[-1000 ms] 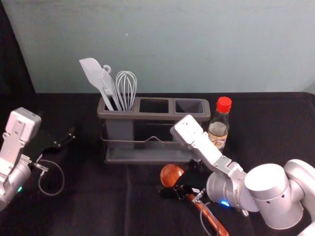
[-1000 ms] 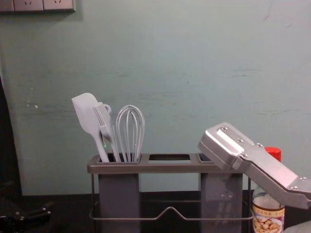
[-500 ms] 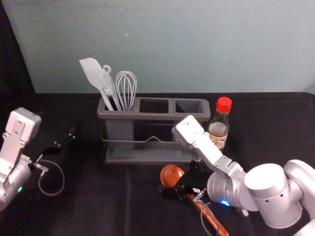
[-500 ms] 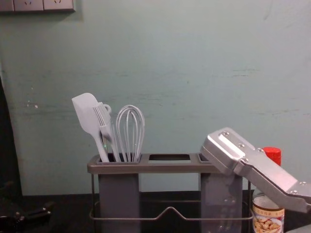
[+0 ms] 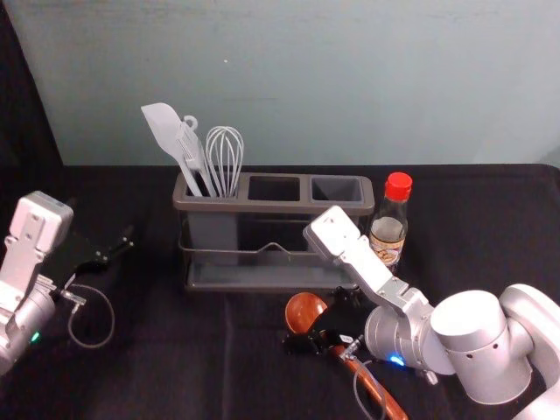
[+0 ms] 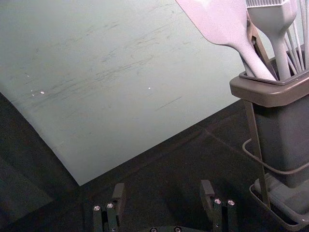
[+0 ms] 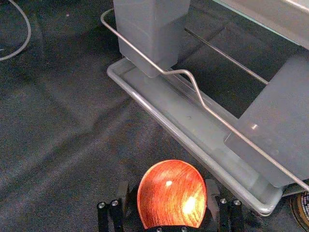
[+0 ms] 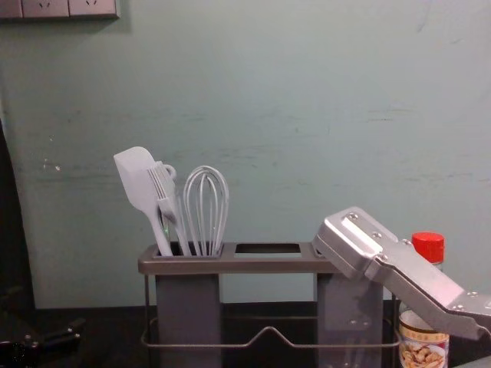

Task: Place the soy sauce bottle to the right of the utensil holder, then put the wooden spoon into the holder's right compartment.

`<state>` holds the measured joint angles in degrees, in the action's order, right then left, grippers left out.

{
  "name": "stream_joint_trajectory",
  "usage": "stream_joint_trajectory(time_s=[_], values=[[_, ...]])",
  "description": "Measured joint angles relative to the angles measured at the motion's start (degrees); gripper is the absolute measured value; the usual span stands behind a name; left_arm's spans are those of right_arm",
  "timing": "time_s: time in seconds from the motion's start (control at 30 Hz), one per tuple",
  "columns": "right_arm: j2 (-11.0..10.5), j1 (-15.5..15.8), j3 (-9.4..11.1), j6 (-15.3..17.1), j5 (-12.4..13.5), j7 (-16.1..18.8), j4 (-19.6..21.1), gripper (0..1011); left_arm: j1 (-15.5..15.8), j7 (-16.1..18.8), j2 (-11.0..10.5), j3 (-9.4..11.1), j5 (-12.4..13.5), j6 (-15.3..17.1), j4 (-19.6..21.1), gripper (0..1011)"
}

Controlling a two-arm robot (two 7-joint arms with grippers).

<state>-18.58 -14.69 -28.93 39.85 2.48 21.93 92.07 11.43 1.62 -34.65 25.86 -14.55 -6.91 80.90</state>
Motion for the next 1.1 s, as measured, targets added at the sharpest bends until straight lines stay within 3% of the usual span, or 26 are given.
stream_joint_trajectory(time_s=[0.2,0.23,0.53,0.6,0.77,0.8,0.87,0.93,1.1], values=[[-0.1,0.0,0.0,0.1,0.0,-0.1,0.2,906,0.0,0.0,0.0,0.0,0.0,0.0,0.0,1011],[-0.1,0.0,0.0,0.1,0.1,-0.1,0.2,854,0.0,0.0,0.0,0.0,0.0,0.0,0.0,1012],[-0.2,0.1,-0.1,0.2,0.1,-0.2,0.3,838,0.0,0.0,0.0,0.0,0.0,0.0,0.0,1011],[-0.8,1.2,1.0,-1.8,0.2,-0.1,2.1,838,0.0,0.0,0.0,0.0,0.0,0.0,0.0,1011],[-2.6,5.4,5.4,-10.2,3.2,1.4,8.6,838,0.0,0.0,0.0,0.0,0.0,0.0,0.0,1012],[-3.7,7.2,6.8,-14.1,4.7,2.4,11.3,838,0.0,0.0,0.0,0.0,0.0,0.0,0.0,1011],[-4.9,8.9,8.0,-18.4,6.1,3.3,13.7,838,0.0,0.0,0.0,0.0,0.0,0.0,0.0,1012],[-6.9,11.9,10.3,-26.6,8.4,5.1,17.6,837,0.0,0.0,0.0,0.0,0.0,0.0,0.0,1011],[-8.1,14.4,14.1,-38.2,12.6,7.0,19.6,838,0.0,0.0,0.0,0.0,0.0,0.0,0.0,1011]])
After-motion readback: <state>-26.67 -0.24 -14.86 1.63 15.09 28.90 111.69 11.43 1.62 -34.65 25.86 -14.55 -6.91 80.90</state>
